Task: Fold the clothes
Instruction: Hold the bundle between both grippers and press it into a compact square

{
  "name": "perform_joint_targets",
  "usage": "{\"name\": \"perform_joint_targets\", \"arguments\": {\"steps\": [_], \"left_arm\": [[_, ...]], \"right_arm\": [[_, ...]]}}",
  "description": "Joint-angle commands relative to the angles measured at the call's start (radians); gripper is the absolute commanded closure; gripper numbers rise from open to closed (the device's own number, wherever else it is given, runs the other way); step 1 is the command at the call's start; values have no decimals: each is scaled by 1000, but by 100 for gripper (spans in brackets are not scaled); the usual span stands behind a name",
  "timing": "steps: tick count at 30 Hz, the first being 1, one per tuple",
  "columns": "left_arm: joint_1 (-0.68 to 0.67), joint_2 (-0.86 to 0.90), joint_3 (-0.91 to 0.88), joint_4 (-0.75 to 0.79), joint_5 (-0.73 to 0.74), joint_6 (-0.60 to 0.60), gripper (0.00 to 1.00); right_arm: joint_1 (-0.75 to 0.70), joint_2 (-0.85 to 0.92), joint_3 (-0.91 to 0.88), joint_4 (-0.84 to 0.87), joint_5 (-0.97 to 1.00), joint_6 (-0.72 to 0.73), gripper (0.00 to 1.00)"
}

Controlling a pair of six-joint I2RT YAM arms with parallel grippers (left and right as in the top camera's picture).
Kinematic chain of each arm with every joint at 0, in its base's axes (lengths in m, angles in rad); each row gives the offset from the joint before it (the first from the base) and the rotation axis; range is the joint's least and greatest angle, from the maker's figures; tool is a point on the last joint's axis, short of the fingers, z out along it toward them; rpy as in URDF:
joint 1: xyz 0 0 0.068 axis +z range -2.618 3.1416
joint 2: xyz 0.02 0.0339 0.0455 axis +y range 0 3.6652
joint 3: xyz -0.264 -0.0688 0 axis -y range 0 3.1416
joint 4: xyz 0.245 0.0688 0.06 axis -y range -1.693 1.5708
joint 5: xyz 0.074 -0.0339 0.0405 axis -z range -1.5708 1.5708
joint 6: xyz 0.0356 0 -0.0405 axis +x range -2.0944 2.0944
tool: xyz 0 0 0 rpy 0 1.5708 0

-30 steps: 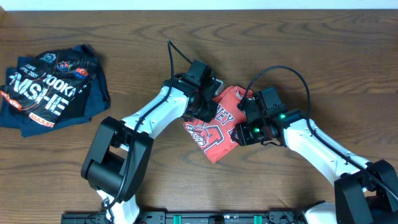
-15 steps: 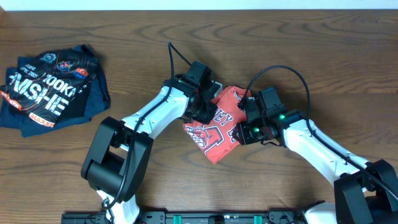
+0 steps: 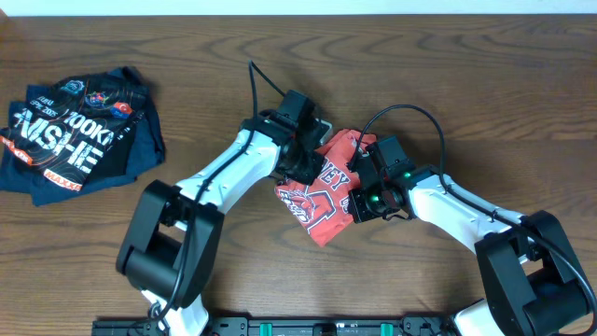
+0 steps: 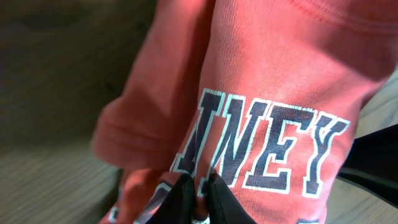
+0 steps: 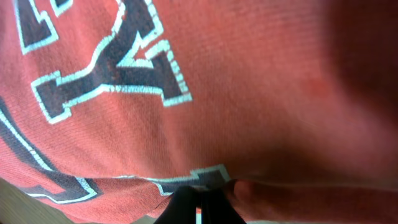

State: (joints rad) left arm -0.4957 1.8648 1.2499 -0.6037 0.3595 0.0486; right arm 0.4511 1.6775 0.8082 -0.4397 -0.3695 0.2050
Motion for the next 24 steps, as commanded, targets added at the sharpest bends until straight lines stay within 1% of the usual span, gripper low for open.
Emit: {"name": "perform_joint_targets", "arguments": {"steps": [1,5,8,11,12,13,14,15,16,18,23,24], "left_arm": [[24,-49,-2,-11,-46,-24,90],[24,-49,-2,-40,-44,-47,90],[23,-51,-2,-62,-12,-46,92],[27,-51,-2,-52,-19,-45,91],[30,-51,-2,-39,-32,-46,90],[31,-51,-2,-24,-47,-46,85],[33,-51,-2,-9,-59,-46,69],[34,-51,-2,7,-62,-45,59],[35,-51,-2,21,-62,-45,53],[35,-50,-2,42,-79,-46,52],[35,-46,-2,56,-107,-46,51],[35,-42,-2,56,-111,-46,49]], "right_arm": [[3,-6,-10,2,33,20,99],[-2,-60,-9,-4,44,19,99],[-16,-98,-9,-13,54,19,99],[-20,-114,-9,-14,55,19,99],[-19,-114,-9,-13,55,19,99],[-18,-114,-10,-13,55,19,99],[-16,-114,-10,-15,55,19,99],[-16,-114,-10,-18,55,19,99],[-16,-114,-10,-22,55,19,99],[-17,-114,-10,-38,60,20,99],[-19,-114,-10,-96,150,69,99],[-19,-114,-10,-95,149,69,99]]}}
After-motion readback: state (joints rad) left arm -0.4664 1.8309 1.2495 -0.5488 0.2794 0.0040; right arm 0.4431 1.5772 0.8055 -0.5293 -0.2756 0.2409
